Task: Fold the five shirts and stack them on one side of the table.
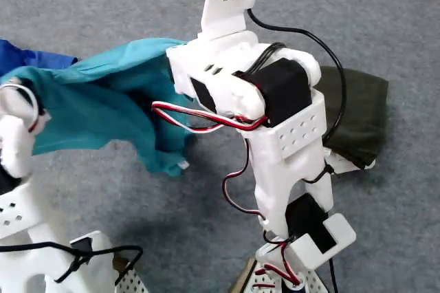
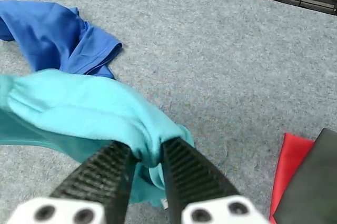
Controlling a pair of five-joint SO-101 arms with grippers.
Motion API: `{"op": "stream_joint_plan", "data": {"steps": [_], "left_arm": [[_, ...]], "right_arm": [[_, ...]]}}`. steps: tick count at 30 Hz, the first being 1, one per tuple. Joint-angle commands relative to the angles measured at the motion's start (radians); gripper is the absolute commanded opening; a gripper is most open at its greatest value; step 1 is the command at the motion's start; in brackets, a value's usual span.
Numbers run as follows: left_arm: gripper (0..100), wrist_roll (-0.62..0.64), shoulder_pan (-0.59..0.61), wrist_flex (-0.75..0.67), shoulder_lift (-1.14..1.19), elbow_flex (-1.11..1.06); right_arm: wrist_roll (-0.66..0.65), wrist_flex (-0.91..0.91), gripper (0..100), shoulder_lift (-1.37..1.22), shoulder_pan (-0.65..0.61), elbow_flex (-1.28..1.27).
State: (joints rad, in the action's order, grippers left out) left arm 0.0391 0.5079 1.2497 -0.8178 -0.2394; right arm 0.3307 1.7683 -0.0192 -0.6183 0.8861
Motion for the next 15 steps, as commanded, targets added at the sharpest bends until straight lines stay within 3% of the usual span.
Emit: {"op": "stream_joint_plan", "data": {"steps": [1,5,15], "left_arm": [[2,-0.098,0.068,-0.084,-0.004,0.049],[2,-0.138,0.141,-0.163,-0.015,0.055],[2,-0.143,0.215,-0.107,-0.015,0.295]], "right_arm": [[-0.029,0.018,0.4,0.056,-0.001,-0.015],[-0.029,0.014,0.4,0.056,-0.007,-0.125],[-0.049,0.015,0.4,0.116,-0.059,-0.108]]}}
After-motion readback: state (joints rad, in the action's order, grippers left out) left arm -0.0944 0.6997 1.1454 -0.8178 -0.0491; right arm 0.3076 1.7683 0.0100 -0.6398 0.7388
